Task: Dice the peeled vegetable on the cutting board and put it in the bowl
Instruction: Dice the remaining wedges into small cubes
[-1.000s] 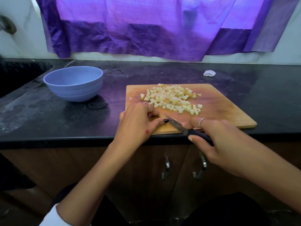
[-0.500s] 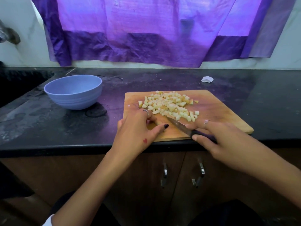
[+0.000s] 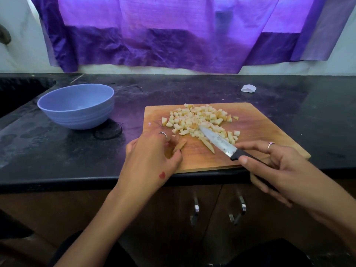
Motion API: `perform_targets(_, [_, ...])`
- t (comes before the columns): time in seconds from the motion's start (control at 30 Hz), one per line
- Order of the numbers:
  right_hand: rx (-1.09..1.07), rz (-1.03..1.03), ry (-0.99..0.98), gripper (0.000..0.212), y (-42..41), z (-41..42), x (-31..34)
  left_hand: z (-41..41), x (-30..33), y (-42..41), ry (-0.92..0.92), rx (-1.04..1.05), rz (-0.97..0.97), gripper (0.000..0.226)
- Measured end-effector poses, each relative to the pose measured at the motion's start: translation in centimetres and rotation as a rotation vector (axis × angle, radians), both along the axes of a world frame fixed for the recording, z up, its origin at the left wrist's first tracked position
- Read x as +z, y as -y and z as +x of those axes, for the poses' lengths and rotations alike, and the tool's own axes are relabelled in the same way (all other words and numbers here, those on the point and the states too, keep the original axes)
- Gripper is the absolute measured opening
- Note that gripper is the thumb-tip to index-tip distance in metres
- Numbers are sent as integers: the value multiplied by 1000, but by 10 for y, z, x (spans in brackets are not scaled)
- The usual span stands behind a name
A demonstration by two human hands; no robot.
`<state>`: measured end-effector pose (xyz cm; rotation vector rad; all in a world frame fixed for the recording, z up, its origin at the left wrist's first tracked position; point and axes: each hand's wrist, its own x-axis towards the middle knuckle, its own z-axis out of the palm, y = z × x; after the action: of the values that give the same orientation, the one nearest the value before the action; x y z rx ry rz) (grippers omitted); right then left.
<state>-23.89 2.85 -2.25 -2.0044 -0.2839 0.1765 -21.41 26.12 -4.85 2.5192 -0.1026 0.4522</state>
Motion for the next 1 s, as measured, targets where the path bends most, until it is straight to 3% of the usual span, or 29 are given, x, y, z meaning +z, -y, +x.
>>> perform_targets(0.17, [-46,-258,284,20,-19,4,-11,-1,-3,0,72,17,-22,9])
perform_targets(0.4, [-56,-400,422,35,-27,2,-20,-2,-7,1,148,-52,-39,7])
perform_targets(1.0, [9,-472,428,36,-36,17,-14,1,-20,3,234,-89,-109,3])
